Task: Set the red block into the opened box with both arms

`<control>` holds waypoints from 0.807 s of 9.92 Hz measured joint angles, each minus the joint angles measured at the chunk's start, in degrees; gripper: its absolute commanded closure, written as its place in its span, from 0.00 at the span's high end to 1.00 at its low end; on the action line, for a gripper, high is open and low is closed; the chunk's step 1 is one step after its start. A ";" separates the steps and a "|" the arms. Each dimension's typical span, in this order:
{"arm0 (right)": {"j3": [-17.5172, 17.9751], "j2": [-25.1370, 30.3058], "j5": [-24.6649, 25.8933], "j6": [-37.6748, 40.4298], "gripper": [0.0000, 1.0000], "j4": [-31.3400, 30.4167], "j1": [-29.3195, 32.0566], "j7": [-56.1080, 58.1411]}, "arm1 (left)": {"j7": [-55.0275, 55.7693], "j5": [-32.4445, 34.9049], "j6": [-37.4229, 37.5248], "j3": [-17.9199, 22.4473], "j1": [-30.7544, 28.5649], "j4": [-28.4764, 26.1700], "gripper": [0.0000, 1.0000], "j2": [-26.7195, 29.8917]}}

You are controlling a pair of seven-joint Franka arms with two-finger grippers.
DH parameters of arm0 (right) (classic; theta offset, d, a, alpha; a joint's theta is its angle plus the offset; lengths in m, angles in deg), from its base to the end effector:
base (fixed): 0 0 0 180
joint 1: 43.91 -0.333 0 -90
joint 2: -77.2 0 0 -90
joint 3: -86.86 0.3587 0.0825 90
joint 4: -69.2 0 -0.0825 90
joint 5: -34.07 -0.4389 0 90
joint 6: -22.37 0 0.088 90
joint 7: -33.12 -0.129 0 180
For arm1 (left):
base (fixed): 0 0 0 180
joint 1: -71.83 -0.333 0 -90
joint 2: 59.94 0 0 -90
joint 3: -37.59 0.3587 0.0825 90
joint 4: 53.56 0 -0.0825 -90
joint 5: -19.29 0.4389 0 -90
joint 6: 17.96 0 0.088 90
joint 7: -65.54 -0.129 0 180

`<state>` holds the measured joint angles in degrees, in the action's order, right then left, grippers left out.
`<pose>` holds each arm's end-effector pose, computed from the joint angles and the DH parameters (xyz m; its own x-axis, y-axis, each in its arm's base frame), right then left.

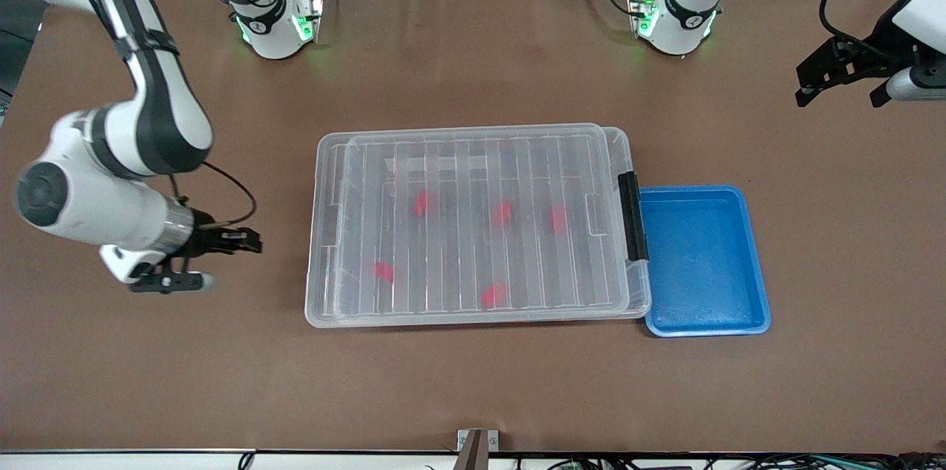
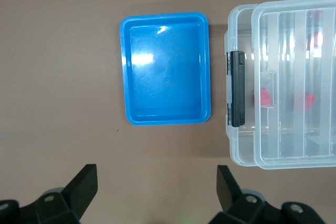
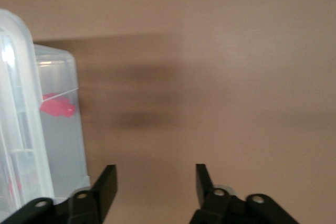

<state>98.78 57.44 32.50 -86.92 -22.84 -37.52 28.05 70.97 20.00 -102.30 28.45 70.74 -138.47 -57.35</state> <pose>0.7165 0.0566 0.4285 0.9989 -0.0100 -0.0458 -0.0142 -0.9957 -0.0916 0.5770 -0.0825 0.7093 0.9983 -0.0445 0.0364 -0.0439 -0.9989 -0.0161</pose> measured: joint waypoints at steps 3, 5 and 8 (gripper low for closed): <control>-6.13 9.84 1.05 7.07 1.00 0.60 1.90 0.09 | 0.00 0.00 0.00 0.00 0.02 -0.03 1.00 0.00; -9.05 16.33 1.08 14.69 1.00 0.77 1.98 0.40 | 0.00 0.00 0.00 -0.05 0.10 -0.05 1.00 0.00; -11.63 21.11 1.13 23.79 1.00 4.76 2.00 2.98 | 0.00 0.00 0.00 -0.12 0.27 -0.08 1.00 0.00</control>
<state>87.15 78.54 33.63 -63.12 -18.08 -35.52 31.03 70.97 20.00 -102.30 28.33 71.00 -138.54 -57.35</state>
